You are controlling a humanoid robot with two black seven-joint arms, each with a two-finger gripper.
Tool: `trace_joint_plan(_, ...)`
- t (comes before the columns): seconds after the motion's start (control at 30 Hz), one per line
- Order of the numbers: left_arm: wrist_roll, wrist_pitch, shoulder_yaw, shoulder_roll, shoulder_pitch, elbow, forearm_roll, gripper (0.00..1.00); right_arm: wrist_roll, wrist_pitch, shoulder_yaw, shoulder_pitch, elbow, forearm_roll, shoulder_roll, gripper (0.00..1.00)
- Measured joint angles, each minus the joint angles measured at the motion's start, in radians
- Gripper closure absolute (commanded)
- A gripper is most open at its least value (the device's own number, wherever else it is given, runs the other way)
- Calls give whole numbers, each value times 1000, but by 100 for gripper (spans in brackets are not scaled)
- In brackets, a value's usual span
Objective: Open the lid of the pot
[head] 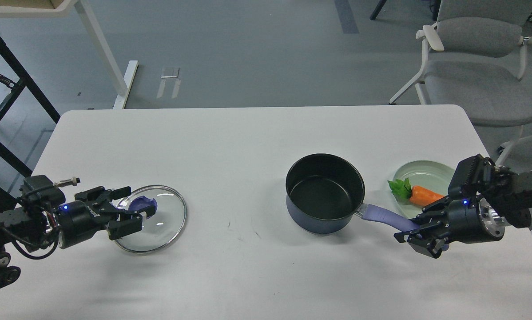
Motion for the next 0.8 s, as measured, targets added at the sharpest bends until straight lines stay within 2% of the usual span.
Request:
trace_joint_plan(0.07, 0, -115, -33, 24, -17, -26, -204, 1, 0, 0, 0, 0, 0, 1, 0, 28)
trace_joint_plan(0.17, 0, -286, -93, 36, -27, -31, -499, 1, 0, 0, 1, 1, 0, 8, 0, 6)
trace_joint_plan(0.3, 0, -452, -173, 39, -29, -18, -766, 1, 0, -9, 1, 6, 1, 48, -5, 3)
trace_joint_plan(0.4, 0, -494, -204, 38, -29, -6, -891, 1, 0, -10, 5, 18, 4, 85, -22, 2)
trace_joint_plan(0.53, 0, -495, -223, 30, -29, 6, -1015, 1, 0, -10, 11, 55, 15, 173, -66, 1)
trace_joint_plan(0.8, 0, -500, -260, -8, -28, 57, -1265, 1, 0, -44, 46, 123, -15, 563, -122, 1)
